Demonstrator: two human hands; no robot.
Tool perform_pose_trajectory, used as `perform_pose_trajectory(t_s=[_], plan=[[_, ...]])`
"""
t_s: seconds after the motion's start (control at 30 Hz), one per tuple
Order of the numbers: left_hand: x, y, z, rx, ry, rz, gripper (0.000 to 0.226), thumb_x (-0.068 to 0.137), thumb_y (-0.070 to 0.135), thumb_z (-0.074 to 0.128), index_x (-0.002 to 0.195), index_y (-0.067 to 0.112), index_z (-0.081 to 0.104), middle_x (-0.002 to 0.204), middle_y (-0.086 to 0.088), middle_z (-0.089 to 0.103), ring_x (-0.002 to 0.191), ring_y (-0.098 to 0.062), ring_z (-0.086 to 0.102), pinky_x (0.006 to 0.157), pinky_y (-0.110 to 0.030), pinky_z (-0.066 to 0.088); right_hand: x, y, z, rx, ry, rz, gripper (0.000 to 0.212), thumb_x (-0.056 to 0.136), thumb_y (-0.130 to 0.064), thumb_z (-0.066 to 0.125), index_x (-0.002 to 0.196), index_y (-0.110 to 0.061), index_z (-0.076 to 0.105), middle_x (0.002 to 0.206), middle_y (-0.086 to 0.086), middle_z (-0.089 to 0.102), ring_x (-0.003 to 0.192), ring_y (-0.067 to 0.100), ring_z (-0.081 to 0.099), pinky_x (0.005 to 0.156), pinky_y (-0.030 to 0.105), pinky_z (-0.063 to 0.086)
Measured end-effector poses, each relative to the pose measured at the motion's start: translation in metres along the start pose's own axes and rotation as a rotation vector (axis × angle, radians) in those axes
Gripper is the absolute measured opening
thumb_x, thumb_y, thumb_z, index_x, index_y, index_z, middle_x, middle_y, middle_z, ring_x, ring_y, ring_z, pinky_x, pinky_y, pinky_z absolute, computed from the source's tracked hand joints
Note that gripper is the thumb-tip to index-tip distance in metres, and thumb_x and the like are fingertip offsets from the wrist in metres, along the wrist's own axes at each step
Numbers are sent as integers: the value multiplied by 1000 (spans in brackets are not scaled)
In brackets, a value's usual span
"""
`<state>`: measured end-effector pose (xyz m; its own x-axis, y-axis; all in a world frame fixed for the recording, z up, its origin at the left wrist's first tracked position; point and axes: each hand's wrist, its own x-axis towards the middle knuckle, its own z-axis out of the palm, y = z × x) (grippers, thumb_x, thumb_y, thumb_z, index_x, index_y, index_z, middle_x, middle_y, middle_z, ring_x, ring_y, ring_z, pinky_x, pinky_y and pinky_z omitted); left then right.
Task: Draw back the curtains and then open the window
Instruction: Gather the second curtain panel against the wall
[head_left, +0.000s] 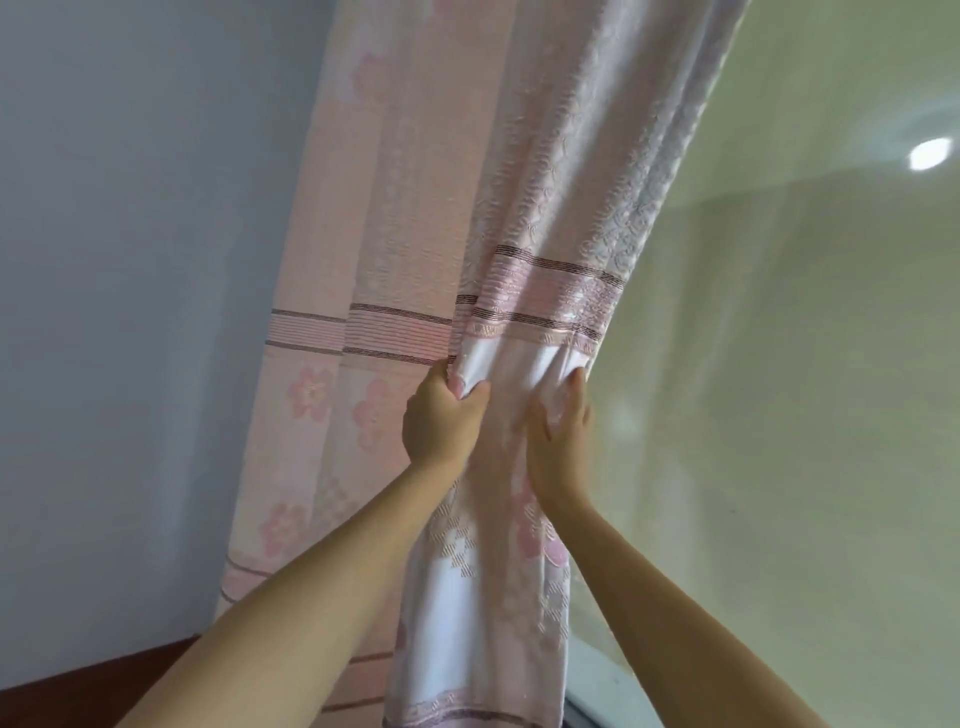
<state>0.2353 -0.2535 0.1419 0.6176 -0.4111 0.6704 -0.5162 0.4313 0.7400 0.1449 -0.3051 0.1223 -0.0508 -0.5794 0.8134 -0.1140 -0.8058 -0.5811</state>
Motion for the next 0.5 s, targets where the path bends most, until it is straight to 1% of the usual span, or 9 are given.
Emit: perform_pose_trajectory(t_s=[0.03,0.1,0.13,0.2,0.3,0.37,0.4,0.43,0.5], plan=[[8,-4,-4,26,-1,31,22,78,21,60,66,16,42,64,-2,51,80,-37,58,65,-34,39,3,4,12,-77,27,46,47,88,-18,48,131,-19,31,114,9,42,103,30,47,95,44,41],[20,-12,-10,116,-12,97,15,82,22,57,73,10,52,74,-10,62,83,-37,59,66,-33,38,8,9,34,-374,160,65,55,85,-19,53,135,-17,31,137,18,36,126,37,35,103,46,30],[25,-15,-12,177,-3,146,16,83,22,55,79,7,56,81,-14,66,85,-37,59,68,-33,38,10,7,41,-491,229,1,60,82,-18,55,137,-16,30,144,21,32,132,39,29,105,49,28],[37,-24,-15,280,42,258,19,84,23,56,82,4,58,88,-17,65,90,-37,57,74,-37,39,23,0,51,-608,346,-224,66,74,-15,56,135,-15,30,144,26,33,134,40,29,103,55,32],[54,-37,-10,437,88,319,23,80,25,61,83,2,62,105,-16,60,106,-37,48,83,-47,40,57,-25,48,-619,433,-453,58,73,-19,45,130,-16,37,143,23,38,133,31,23,106,50,30],[61,-43,-3,427,137,319,19,72,21,67,75,2,65,110,-17,61,112,-40,48,85,-52,40,80,-51,39,-623,347,-484,55,78,-33,35,127,-11,44,140,20,43,133,33,28,109,45,24],[63,-44,0,406,159,317,18,70,19,70,72,2,66,113,-19,60,115,-41,47,86,-55,39,90,-66,36,-580,253,-428,61,80,-44,30,127,-8,44,138,20,46,132,36,32,109,45,24],[65,-45,4,390,154,303,17,70,18,70,73,2,67,120,-20,57,121,-43,43,89,-57,37,100,-79,33,-513,160,-343,70,82,-55,27,131,-6,38,137,20,45,131,37,33,109,47,25],[66,-47,11,379,63,230,19,77,19,63,84,1,65,139,-21,42,134,-43,26,99,-59,29,117,-103,33,-356,5,-160,85,80,-68,33,141,-10,15,146,21,31,134,39,28,110,54,26]])
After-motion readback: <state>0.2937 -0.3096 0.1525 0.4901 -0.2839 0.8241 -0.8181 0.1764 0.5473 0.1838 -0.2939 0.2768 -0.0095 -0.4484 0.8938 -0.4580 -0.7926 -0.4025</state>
